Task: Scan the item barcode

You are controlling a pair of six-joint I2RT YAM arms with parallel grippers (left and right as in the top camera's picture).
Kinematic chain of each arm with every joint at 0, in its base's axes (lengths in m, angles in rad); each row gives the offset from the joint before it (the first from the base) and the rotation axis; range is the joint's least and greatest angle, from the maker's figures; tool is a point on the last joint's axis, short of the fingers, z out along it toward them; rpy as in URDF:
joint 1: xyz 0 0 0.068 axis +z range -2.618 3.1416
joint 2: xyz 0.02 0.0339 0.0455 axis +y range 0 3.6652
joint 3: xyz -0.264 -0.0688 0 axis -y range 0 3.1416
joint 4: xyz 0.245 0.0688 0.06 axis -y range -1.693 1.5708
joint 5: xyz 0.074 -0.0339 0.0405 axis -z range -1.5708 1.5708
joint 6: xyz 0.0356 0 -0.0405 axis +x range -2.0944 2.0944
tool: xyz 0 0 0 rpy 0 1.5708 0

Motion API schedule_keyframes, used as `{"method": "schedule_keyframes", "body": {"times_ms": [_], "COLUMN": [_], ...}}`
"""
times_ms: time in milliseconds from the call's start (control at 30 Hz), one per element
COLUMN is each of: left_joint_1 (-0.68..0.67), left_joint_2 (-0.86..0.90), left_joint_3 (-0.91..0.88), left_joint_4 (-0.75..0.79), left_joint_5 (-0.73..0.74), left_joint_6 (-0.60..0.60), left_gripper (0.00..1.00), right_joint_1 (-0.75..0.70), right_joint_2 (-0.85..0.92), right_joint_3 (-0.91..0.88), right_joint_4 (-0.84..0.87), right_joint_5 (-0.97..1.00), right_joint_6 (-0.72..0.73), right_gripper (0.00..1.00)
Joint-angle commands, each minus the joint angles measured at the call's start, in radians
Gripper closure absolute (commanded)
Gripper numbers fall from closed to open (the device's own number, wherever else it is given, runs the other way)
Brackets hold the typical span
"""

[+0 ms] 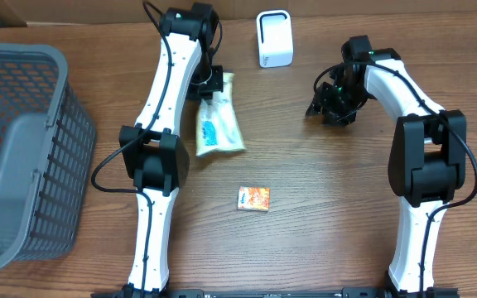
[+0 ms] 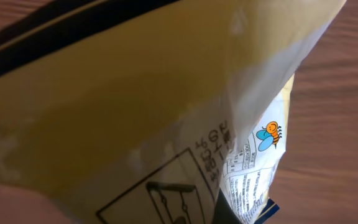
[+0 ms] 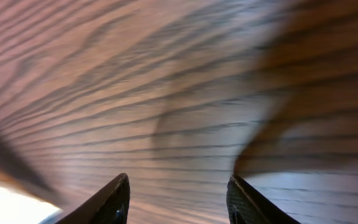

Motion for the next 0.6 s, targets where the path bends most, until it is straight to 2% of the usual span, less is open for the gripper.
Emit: {"method": "schedule_keyframes", "body": {"times_ms": [0, 300, 400, 567], "left_joint_1": [-0.032, -0.096, -0.108, -0.135], "left_joint_2": [0.0, -0.001, -0.001, -0.001], "left_joint_3": [0.061, 0.059, 0.06, 0.059], "left_joint_4": [-0.021, -0.021, -0.021, -0.021], "left_joint_5": [-0.352, -0.749, -0.768, -0.683], "left_joint_6": [-0.131, -0.131, -0.131, -0.129], "left_gripper": [0.96, 0.95, 0.91, 0.91], "right_joint_1": [0.002, 0.002, 0.002, 0.002], "right_joint_2": [0.012, 0.012, 0.012, 0.012], "right_joint_3": [0.021, 0.021, 0.021, 0.021], "right_joint_4": [-0.011, -0.033, -0.032, -0.029], "right_joint_5": [0.104, 0.125, 0.125, 0.126], "right_joint_6": [0.0, 0.0, 0.0, 0.0], "right_gripper": [0.48, 0.47, 0.47, 0.47]}}
